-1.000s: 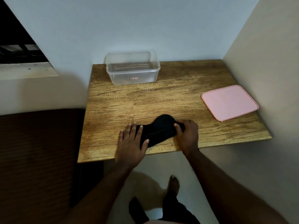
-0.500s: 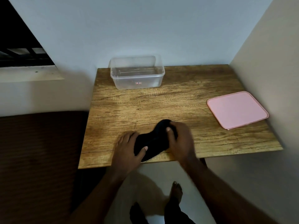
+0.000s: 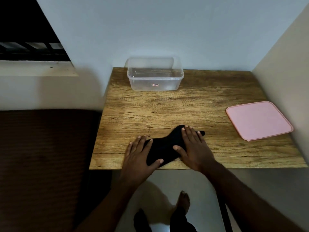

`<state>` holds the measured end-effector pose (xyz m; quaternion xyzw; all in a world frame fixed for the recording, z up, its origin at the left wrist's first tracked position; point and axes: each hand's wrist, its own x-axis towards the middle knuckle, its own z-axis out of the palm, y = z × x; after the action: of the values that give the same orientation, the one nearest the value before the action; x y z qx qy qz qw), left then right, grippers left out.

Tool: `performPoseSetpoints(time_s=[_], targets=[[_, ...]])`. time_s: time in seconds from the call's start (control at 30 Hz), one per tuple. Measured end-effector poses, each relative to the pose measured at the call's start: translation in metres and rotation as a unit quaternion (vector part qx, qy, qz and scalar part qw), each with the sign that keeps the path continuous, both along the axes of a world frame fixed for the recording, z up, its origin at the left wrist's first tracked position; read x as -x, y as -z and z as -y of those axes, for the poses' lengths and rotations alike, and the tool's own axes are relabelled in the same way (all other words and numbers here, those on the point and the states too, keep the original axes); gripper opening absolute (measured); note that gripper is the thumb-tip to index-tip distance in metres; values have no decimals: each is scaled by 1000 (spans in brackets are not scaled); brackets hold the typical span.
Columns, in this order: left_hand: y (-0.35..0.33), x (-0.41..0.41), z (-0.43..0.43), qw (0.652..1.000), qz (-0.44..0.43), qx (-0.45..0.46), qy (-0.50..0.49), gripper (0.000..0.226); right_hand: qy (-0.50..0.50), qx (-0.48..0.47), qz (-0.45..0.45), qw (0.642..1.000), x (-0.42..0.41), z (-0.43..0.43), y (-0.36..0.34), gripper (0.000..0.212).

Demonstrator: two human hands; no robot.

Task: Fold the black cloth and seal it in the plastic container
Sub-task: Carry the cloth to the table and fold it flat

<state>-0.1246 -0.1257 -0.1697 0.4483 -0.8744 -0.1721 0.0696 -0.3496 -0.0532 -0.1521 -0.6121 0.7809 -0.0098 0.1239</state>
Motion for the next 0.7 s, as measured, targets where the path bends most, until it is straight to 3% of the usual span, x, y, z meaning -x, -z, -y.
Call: performPoseSetpoints(time_s=[0.07, 0.17, 0.23, 0.43, 0.7], targets=[[0, 1, 0, 1000, 1, 6, -3, 90, -26, 25, 22, 999, -16, 1, -11, 98], [-2, 0, -1, 1000, -11, 9, 8, 99, -157, 36, 105, 981, -62, -1, -18, 90], [-3, -1, -1, 1000, -27, 6, 14, 91, -180, 13, 138, 974, -76, 0, -12, 91], [0, 1, 2, 1000, 6, 0, -5, 94, -158, 0, 38, 987, -37, -4, 0, 98], [3, 0, -3, 998, 59, 32, 19, 86, -41, -21, 14, 999, -2, -9, -3, 100]])
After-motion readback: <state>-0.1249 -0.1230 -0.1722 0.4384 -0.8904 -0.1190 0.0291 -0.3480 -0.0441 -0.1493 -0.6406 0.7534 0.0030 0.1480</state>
